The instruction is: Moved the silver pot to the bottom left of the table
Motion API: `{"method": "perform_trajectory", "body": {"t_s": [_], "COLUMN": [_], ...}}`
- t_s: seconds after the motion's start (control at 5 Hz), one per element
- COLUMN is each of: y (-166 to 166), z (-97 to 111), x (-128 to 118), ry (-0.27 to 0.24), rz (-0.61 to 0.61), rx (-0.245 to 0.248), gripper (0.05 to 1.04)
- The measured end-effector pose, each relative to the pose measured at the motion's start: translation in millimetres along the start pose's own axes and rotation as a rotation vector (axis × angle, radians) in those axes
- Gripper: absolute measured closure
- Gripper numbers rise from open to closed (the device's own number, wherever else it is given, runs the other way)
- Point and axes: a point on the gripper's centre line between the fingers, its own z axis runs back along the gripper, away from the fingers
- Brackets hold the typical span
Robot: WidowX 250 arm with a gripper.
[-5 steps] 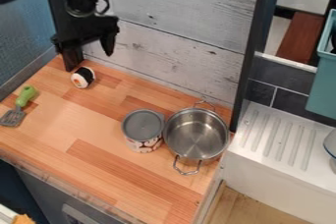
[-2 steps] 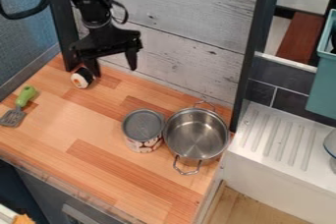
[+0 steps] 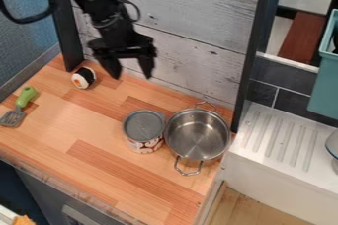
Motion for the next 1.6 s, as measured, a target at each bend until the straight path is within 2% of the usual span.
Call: {"method": "perform_trajectory", "body": {"t_s": [0.2, 0.4, 0.6, 0.8, 1.0, 1.2, 1.4, 1.6], "y": [-29.8, -42.7, -65.1, -83.9, -94.0, -103.7, -111.2, -120.5], "z": [-0.9, -0.6, -6.0, -12.7, -20.4, -26.0, -37.0, -52.4], "x": [4.2, 5.7, 6.7, 0.0, -14.1, -24.2, -35.9, -42.0], "ry": [0.025, 0.036, 0.073, 0.070, 0.098, 0.132, 0.170, 0.175], "rz": [-0.127, -0.208, -0.328, -0.391, -0.409, -0.399, -0.399, -0.404], "rx": [-0.027, -0.037, -0.030, -0.059, -0.064, 0.032, 0.038, 0.054], "gripper": [0.083, 0.083, 0.083, 0.083, 0.083, 0.083, 0.083, 0.083]}}
